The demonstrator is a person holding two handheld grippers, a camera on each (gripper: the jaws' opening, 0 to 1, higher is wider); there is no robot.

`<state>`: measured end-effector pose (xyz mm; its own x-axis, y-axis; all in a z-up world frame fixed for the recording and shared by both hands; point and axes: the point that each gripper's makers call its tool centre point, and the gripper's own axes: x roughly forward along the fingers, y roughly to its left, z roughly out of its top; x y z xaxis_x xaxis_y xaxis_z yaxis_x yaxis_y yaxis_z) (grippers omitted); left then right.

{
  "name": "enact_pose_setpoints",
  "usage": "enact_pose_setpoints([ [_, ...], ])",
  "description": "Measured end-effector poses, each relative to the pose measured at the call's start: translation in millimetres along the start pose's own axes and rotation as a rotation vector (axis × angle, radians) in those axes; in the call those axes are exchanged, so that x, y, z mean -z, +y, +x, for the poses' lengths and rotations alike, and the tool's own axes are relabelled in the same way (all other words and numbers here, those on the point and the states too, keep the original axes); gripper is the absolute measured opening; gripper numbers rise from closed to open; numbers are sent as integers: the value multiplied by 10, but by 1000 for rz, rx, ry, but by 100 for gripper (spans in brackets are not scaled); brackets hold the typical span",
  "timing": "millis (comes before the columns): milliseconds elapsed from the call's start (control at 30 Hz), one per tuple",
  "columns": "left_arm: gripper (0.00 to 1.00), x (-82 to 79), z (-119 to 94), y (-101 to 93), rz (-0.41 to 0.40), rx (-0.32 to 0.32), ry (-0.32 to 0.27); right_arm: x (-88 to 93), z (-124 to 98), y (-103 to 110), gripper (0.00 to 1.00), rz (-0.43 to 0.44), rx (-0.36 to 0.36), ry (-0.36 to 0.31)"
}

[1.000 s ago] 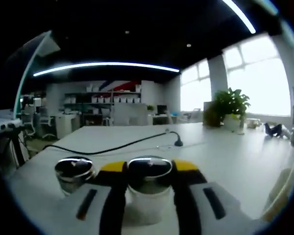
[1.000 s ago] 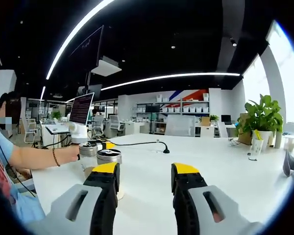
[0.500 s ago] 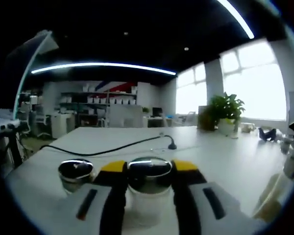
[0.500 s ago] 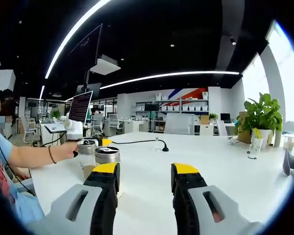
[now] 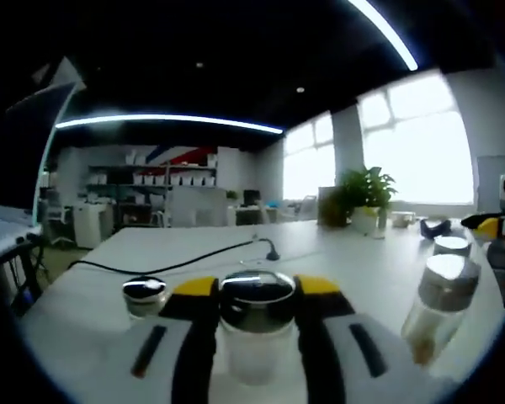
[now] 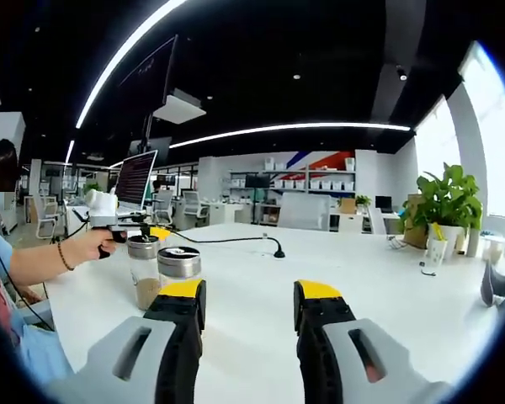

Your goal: Rotate the seasoning bottle until the label or dispensing opening points toward the visible target arrow and the bottle remains upright within the marked orientation range

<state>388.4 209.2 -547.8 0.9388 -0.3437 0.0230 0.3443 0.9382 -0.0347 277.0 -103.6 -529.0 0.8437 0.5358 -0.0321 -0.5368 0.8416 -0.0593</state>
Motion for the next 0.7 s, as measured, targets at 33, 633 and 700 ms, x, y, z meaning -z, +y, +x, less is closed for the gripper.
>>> enact_pose_setpoints([
  [33,36,-6,-34,-14,-4,3,0,4,1,0,42,-1,1,1],
  [633,36,-60,-619,-432,11,56,-17,18,-21,8,42,-1,-4,4],
  [700,36,-4,-636,-453,22,53,-7,11,-31,0,42,-8,1,3],
])
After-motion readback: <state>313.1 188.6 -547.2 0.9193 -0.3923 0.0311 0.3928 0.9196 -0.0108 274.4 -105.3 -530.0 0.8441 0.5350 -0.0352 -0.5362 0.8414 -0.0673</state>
